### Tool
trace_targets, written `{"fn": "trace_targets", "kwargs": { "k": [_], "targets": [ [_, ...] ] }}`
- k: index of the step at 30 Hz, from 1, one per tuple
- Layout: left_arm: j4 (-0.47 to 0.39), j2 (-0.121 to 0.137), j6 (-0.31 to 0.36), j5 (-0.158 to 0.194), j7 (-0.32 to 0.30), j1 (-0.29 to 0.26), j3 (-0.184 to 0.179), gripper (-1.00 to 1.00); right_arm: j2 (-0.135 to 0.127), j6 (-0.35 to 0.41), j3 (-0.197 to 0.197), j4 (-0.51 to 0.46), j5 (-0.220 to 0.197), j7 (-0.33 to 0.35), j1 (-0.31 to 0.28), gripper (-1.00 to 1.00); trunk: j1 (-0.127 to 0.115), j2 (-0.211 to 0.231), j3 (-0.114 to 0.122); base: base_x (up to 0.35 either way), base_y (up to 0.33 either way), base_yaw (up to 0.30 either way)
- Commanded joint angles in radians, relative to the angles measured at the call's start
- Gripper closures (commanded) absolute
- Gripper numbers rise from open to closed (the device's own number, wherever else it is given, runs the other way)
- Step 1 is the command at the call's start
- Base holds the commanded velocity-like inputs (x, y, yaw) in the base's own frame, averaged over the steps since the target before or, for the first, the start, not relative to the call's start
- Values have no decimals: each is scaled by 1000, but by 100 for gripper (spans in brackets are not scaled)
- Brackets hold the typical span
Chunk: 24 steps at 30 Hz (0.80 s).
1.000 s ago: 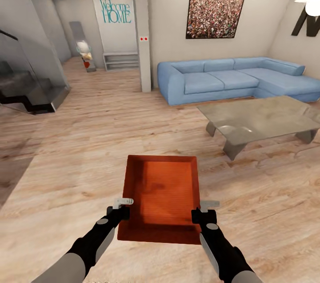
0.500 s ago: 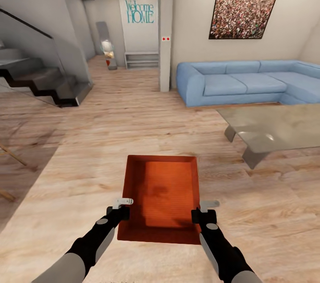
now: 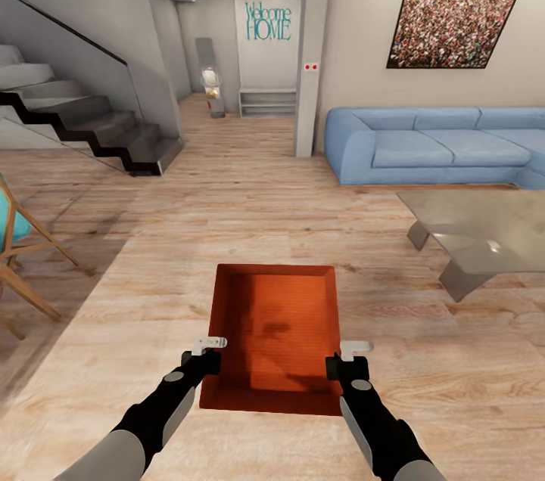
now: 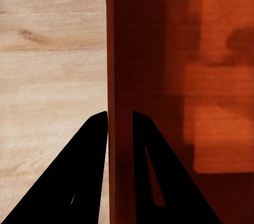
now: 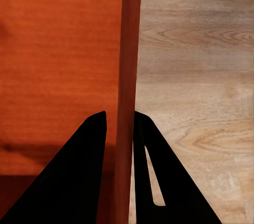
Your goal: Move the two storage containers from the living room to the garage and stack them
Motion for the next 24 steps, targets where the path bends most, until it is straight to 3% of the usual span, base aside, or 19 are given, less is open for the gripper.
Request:
{"fn": "trace_targets", "kwargs": {
  "k": [1,24],
  "targets": [
    [-3,-6,4,3,8,0,-3,100,22,9,-4,-1,2,-9,0,100,0,0,0,0,0,7],
    [-3,-7,4,2,9,0,-3,100,22,8,-4,-1,3,-7,1,100,0,0,36,0,0,-56]
  ]
}}
